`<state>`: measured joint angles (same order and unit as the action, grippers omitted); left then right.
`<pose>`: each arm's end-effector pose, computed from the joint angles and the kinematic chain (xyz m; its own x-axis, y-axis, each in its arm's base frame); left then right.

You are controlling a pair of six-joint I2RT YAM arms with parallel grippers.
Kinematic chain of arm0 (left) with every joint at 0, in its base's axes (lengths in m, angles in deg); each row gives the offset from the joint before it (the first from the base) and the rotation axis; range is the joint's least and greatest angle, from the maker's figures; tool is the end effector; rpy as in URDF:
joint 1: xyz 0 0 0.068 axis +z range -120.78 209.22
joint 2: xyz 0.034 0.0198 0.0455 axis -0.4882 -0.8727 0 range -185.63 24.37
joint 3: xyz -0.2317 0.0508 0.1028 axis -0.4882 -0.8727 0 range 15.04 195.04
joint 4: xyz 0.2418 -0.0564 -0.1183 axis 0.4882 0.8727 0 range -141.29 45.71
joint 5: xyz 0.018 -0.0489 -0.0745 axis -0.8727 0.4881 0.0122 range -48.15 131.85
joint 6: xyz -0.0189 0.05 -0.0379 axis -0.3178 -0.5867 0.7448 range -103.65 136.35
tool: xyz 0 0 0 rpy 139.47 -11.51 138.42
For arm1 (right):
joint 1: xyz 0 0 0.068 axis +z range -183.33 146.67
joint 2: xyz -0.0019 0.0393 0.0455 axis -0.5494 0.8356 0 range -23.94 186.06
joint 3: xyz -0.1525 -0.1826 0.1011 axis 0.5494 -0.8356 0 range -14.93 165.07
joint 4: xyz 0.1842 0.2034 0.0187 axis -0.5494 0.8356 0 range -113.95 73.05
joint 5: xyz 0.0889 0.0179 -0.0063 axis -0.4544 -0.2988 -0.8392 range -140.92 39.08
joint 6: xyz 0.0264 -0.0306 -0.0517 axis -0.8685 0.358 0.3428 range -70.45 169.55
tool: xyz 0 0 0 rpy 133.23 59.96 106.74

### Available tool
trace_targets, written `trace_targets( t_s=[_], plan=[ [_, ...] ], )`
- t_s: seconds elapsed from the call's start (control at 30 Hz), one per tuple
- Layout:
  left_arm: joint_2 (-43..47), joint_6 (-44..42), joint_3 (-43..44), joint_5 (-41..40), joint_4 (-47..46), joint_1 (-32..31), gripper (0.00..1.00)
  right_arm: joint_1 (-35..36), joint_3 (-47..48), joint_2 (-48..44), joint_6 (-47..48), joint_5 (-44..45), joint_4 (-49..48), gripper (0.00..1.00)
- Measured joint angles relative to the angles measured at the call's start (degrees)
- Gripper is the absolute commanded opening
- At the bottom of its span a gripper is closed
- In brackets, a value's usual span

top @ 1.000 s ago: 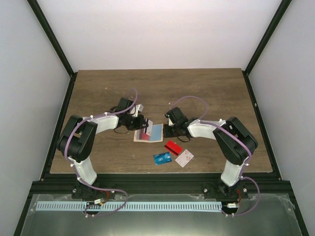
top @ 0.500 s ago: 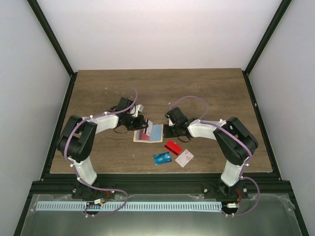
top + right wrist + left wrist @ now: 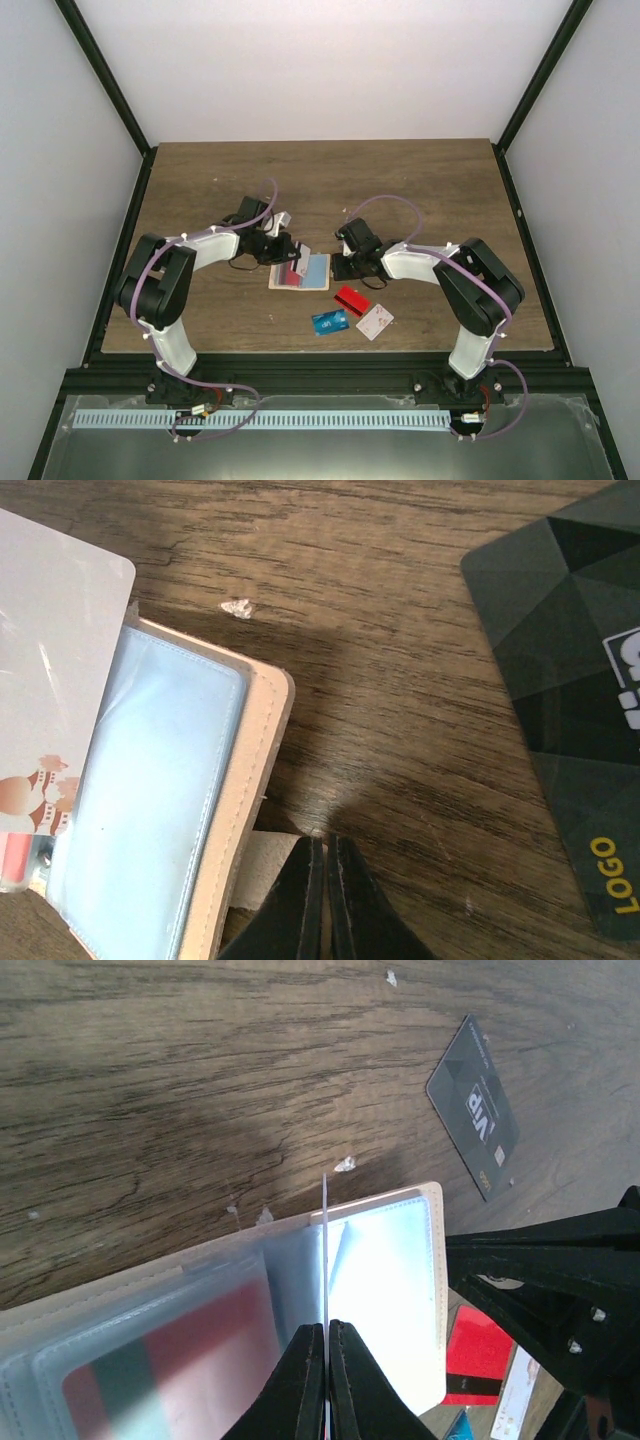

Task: Put the credit cards into the card holder

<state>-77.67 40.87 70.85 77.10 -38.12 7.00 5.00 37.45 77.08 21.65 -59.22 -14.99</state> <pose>0.3164 -0.1614 0.1115 -0.9660 0.0285 -0.2571 0.1978 0.7218 -0.6632 0.2709 0.2235 0.0974 -0.9009 -0.1219 -0.4166 -0.2860 0.8886 0.3585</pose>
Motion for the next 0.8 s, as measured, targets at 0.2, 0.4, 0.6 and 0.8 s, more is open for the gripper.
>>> trace_targets(
  t_s=[0.2,0.4,0.6,0.8],
  plan=[
    [0.0,-0.3,-0.6,-2.4,-0.7,0.1,0.04,0.0,0.4,0.1,0.0,0.0,0.8,0.01],
    [0.0,0.1,-1.2,-3.5,-3.7,0.2,0.04,0.0,0.4,0.1,0.0,0.0,0.9,0.01],
    [0.0,1.7,-1.3,-3.0,-8.4,0.4,0.04,0.0,0.5,0.2,0.0,0.0,0.9,0.01],
    [0.0,2.7,-1.3,-2.6,-11.1,0.4,0.04,0.0,1.1,0.7,0.0,0.0,0.9,0.01]
  ],
)
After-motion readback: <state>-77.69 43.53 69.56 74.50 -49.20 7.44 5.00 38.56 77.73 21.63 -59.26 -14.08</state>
